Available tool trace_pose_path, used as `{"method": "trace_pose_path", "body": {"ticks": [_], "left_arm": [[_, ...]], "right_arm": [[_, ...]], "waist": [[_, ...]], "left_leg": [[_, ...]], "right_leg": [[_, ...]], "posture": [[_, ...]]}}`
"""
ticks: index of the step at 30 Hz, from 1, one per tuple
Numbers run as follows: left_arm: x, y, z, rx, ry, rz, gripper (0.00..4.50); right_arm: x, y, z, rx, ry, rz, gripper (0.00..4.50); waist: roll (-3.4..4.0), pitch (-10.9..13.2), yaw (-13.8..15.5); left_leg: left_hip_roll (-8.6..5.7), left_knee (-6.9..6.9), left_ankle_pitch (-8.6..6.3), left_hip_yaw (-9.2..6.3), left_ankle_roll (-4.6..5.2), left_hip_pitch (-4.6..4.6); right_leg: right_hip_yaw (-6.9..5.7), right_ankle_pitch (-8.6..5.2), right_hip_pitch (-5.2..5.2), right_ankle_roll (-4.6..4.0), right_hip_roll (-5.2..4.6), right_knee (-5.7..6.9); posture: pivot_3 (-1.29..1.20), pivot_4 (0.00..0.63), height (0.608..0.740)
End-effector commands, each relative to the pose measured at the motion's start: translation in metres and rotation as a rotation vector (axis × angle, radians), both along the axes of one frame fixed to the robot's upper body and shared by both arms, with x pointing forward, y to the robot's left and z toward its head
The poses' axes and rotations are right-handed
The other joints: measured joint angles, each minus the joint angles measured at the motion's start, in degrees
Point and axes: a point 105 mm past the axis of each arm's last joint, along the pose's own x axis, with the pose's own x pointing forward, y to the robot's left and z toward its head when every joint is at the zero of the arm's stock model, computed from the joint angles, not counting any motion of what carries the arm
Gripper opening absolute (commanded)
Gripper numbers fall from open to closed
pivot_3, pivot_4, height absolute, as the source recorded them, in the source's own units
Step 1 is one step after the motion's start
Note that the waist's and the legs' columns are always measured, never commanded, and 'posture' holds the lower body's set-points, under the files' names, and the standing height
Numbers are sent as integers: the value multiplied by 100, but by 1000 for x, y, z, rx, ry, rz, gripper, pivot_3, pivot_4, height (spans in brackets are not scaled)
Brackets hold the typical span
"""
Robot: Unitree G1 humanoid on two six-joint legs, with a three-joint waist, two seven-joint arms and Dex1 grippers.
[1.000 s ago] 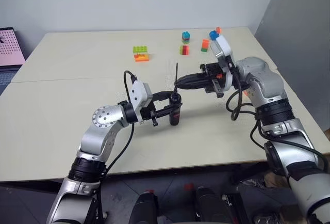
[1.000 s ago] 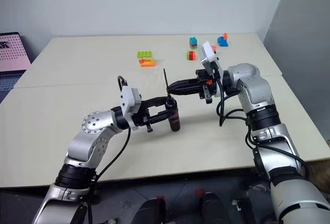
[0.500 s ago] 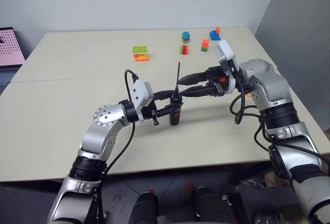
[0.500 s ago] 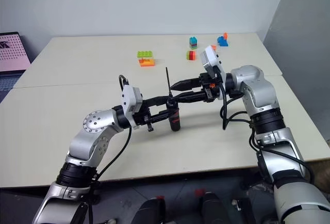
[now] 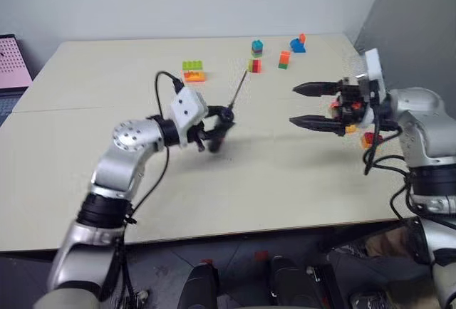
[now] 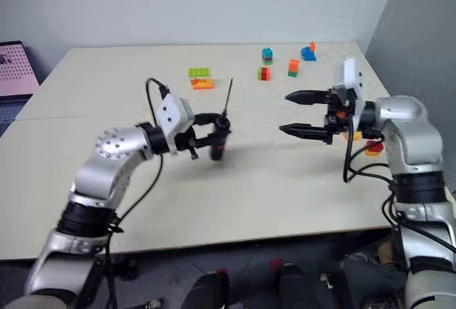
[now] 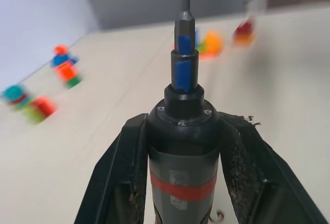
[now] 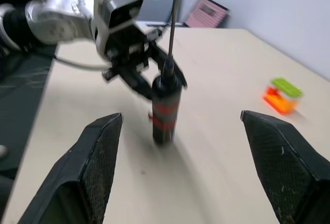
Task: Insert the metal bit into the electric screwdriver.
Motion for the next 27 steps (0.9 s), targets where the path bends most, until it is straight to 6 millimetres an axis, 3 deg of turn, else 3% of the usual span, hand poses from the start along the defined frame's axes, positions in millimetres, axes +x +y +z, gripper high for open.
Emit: {"method": "trace_pose_path", "body": {"ticks": [1,4,6,13,17,24,26,27], "left_arm": [[10,8,11,242,-73,3,1624],[18,7,0,372,-10,-38,1623],[22,-2,-20,465,27,-97,1623],[34,-34,-56,538,93,-198,1621],[44,-44,-68,611,90,-199,1621],[46,-52,-78,662,114,-236,1621],[46,-55,-78,640,137,-238,2323],[45,-55,-76,636,146,-246,2458]], "right_arm": [[-14,-7,13,-116,-155,-79,3843],[-21,-13,9,-214,-171,-153,3843],[-25,-17,2,-280,-163,-190,3843],[-42,-23,-20,-434,-116,-172,3843],[-57,-19,-27,-456,-74,-109,3843],[-60,-16,-27,-454,-76,-100,3843],[-61,-15,-27,-447,-73,-96,3843],[-61,-15,-28,-446,-71,-94,3843]], "waist": [[-1,2,21],[-2,4,86],[-3,4,138],[-6,5,138],[-9,7,127],[-14,10,125],[-14,10,126],[-14,10,130]], "left_leg": [[0,-2,0,0,0,-5],[0,-3,0,1,-1,-21],[-1,0,-1,3,-1,-35],[-4,13,-1,9,-1,-37],[-4,15,-2,10,0,-37],[-5,18,-2,6,0,-37],[-5,19,-2,6,0,-37],[-5,19,-2,6,0,-37]], "right_leg": [[-2,-2,-2,2,0,-3],[-8,-11,-9,8,-2,-10],[-9,-14,-16,11,-5,-14],[-6,-22,-15,1,-10,-11],[-2,-20,-15,5,-10,-11],[-4,-13,-14,17,-9,-9],[-4,-13,-13,17,-9,-9],[-4,-13,-13,17,-9,-8]], "posture": [[0,150,740],[0,150,740],[0,150,740],[0,150,740],[0,150,740],[0,150,740],[0,150,740],[0,150,740]]}}
